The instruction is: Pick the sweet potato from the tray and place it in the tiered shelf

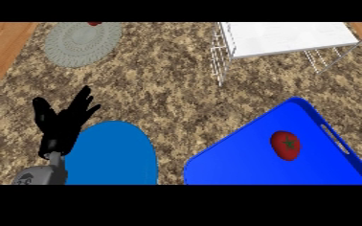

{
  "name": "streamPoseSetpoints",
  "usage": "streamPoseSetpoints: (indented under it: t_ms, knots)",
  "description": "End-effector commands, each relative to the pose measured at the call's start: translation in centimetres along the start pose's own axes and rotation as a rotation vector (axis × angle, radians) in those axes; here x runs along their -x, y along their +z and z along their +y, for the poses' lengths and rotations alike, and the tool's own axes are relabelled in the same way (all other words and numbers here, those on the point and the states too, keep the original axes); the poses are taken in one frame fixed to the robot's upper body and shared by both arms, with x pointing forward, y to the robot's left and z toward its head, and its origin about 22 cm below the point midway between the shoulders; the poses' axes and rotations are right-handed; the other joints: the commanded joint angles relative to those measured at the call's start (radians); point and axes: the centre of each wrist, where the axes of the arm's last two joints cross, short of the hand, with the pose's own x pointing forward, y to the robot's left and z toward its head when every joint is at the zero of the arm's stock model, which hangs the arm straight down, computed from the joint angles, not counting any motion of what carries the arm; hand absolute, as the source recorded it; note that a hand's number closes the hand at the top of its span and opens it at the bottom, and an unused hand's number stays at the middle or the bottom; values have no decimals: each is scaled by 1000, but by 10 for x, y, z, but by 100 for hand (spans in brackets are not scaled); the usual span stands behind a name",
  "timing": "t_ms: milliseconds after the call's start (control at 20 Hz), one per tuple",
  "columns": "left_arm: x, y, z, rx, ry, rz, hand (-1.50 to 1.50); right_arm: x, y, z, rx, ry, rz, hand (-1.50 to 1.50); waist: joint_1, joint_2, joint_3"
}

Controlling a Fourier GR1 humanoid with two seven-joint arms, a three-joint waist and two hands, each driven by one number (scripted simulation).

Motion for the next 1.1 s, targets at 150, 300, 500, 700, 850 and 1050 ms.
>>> streamPoseSetpoints:
  t_ms: [150,300,500,700,850,1050]
  knots:
    - [28,2,5,-3,-5,79,0,18,-15,17,20,9,-35,150,-2,6,-6]
    - [22,9,0,8,14,86,0,9,-19,2,17,-13,-49,150,3,4,-6]
    - [17,0,11,-4,8,89,0,25,-22,24,-18,-9,-77,150,-9,3,-6]
    - [22,5,5,16,4,84,0,17,-28,28,-10,31,-51,150,-2,3,-6]
    - [14,-9,-11,-15,-5,92,0,21,-26,4,-32,72,-57,150,-4,7,-6]
    - [7,-4,-8,0,9,75,0,26,-30,14,86,-220,32,-150,-2,6,-5]
